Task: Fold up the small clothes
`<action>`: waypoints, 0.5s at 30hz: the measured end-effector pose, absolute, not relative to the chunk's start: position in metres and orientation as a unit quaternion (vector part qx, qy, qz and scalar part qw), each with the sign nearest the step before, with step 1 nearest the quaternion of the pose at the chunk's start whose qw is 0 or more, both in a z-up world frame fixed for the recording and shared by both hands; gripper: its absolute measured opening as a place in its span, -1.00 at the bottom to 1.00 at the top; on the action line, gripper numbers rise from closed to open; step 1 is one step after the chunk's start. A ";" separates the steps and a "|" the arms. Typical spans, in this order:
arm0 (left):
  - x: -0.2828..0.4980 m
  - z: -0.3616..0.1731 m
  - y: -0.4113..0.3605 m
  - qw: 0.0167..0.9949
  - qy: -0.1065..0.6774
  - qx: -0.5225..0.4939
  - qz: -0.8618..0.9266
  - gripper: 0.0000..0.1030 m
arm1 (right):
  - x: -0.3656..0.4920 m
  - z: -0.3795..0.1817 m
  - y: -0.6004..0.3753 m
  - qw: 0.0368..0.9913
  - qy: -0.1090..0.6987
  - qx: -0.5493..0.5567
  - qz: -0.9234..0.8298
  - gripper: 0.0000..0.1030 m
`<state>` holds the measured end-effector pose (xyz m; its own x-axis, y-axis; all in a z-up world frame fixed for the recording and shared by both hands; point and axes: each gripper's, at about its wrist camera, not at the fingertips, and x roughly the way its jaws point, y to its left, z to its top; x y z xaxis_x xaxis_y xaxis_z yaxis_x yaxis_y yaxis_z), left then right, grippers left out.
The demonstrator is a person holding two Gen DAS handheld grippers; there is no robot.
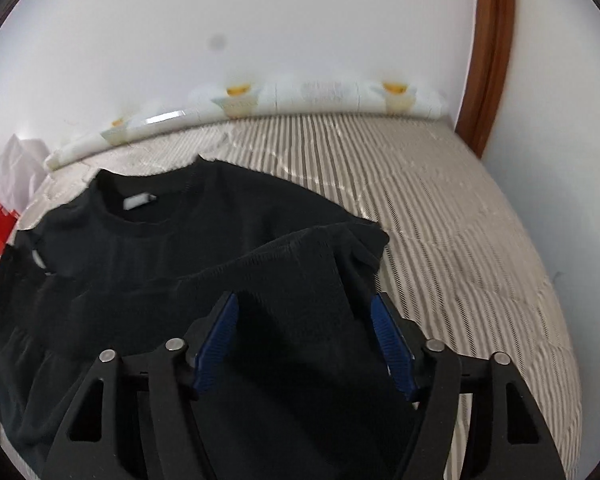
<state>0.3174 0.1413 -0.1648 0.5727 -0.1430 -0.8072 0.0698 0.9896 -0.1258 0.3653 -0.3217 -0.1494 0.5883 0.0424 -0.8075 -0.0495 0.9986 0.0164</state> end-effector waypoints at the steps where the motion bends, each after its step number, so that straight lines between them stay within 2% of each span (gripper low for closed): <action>1: 0.319 -0.169 0.141 0.882 0.464 -0.044 -0.063 -0.25 | 0.372 -0.155 -0.322 0.886 0.463 -0.001 0.034 -0.16; 2: 0.319 -0.171 0.141 0.881 0.466 -0.046 -0.067 -0.54 | 0.376 -0.158 -0.324 0.884 0.465 0.000 0.034 -0.26; 3: 0.317 -0.169 0.141 0.884 0.461 -0.039 -0.058 -0.66 | 0.376 -0.157 -0.325 0.887 0.460 -0.001 0.033 -0.54; 5: 0.307 -0.159 0.138 0.898 0.435 -0.025 -0.060 -0.75 | 0.366 -0.146 -0.329 0.899 0.435 0.001 0.048 -0.60; 12: 0.306 -0.113 0.133 0.932 0.356 -0.045 -0.055 -0.77 | 0.342 -0.101 -0.341 0.943 0.325 0.030 0.065 -0.65; 15: 0.331 -0.117 0.132 0.929 0.367 -0.047 -0.022 -0.77 | 0.365 -0.105 -0.344 0.939 0.338 0.043 0.048 -0.65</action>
<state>0.3315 0.1318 -0.1166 0.7296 -0.0754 -0.6798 0.0066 0.9946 -0.1032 0.3651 -0.3439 -0.1051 0.7675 0.1186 -0.6300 -0.0606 0.9918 0.1128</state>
